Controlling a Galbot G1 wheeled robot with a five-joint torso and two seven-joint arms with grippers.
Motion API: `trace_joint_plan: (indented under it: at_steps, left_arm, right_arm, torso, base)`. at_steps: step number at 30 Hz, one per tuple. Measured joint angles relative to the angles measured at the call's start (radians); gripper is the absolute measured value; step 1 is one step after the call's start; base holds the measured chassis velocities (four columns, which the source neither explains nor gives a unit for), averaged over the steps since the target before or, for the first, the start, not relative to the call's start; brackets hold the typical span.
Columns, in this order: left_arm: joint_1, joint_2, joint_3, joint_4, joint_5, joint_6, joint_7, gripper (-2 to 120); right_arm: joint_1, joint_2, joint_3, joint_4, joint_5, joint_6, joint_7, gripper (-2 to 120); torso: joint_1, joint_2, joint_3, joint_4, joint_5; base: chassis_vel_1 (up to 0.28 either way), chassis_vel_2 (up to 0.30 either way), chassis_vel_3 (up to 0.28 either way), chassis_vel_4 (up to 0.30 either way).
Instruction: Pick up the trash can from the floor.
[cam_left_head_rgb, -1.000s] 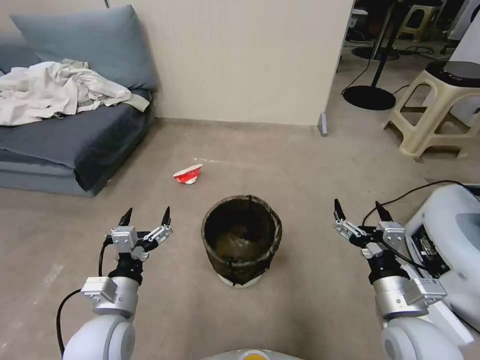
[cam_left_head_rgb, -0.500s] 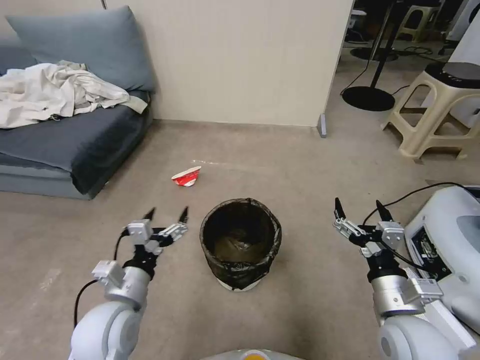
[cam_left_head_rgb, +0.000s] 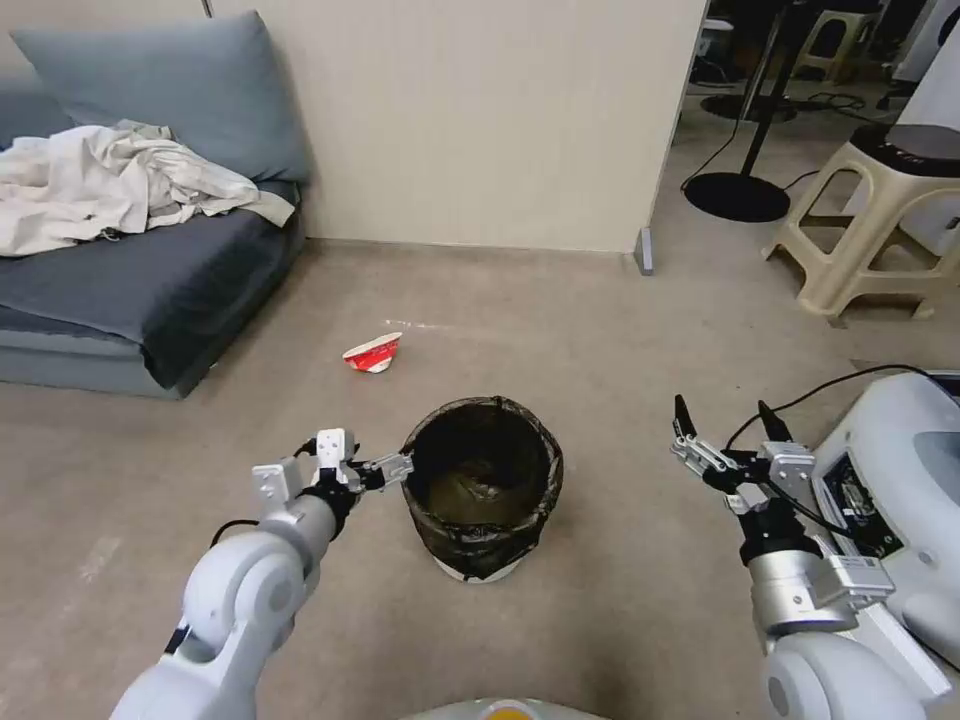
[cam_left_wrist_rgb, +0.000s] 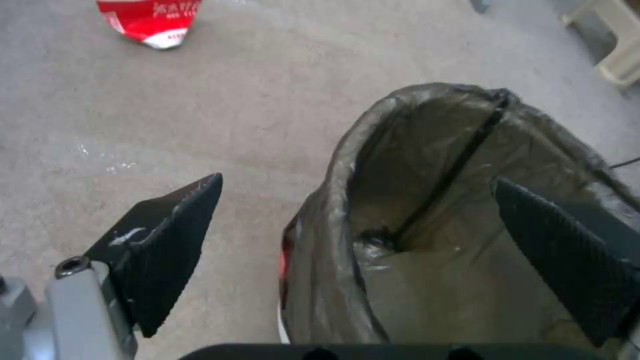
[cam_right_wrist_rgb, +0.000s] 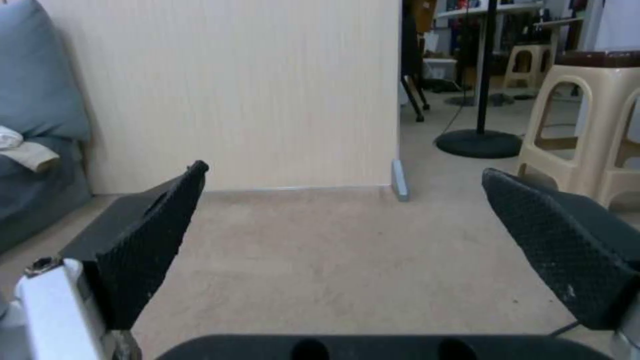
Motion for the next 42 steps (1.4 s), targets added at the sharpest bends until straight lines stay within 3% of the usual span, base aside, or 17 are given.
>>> trace_joint_plan:
  at_steps: [7, 17, 28, 42]
  left_arm:
    - [-0.101, 0.017, 0.045, 0.079, -0.006, 0.065, -0.050, 100]
    - [-0.196, 0.057, 0.128, 0.168, -0.073, 0.072, -0.123, 100]
    - [-0.297, 0.074, 0.220, 0.272, -0.178, 0.069, -0.253, 100]
    - [-0.321, 0.097, 0.256, 0.298, -0.271, 0.067, -0.330, 100]
  right_arm:
    - [-0.010, 0.003, 0.003, 0.007, -0.004, -0.003, 0.006, 100]
    - [-0.022, 0.000, 0.014, 0.014, -0.006, -0.004, 0.014, 100]
    - [-0.033, -0.004, 0.022, 0.021, -0.005, -0.011, 0.027, 100]
    - [-0.024, 0.002, 0.019, 0.017, -0.006, -0.025, 0.030, 100]
  torso:
    - [0.000, 0.000, 0.000, 0.0000, 0.0001]
    - [0.000, 0.000, 0.000, -0.0001, 0.0003]
    - [0.000, 0.000, 0.000, -0.0001, 0.0001]
    - [0.000, 0.000, 0.000, -0.0001, 0.0000]
  base:
    - [0.000, 0.000, 0.000, 0.000]
    - [0.000, 0.000, 0.000, 0.000]
    - [0.000, 0.000, 0.000, 0.000]
    - [0.000, 0.000, 0.000, 0.000]
